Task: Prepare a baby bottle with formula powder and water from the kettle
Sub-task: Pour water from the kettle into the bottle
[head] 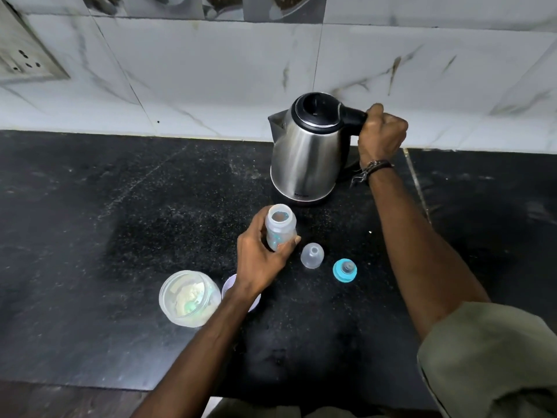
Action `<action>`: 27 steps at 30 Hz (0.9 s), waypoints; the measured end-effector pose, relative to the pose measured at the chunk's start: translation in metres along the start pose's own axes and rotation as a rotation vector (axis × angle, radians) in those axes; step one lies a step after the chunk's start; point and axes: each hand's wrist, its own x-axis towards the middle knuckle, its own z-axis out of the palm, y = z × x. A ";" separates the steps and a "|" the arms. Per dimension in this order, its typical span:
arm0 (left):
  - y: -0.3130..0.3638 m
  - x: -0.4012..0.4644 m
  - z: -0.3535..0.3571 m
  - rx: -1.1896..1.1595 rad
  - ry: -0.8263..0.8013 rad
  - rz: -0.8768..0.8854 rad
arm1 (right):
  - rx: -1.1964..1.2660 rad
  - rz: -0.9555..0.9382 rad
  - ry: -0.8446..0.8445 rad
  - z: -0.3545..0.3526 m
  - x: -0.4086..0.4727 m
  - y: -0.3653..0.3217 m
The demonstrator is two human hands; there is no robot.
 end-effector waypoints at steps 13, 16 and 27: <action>0.040 -0.072 -0.026 -0.081 -0.132 0.122 | 0.111 -0.216 0.059 -0.137 -0.027 -0.051; 0.050 -0.084 -0.034 -0.087 -0.169 0.158 | 0.112 -0.291 0.020 -0.161 -0.046 -0.058; 0.060 -0.114 -0.062 -0.114 -0.208 0.244 | 0.100 -0.452 -0.182 -0.215 -0.111 -0.084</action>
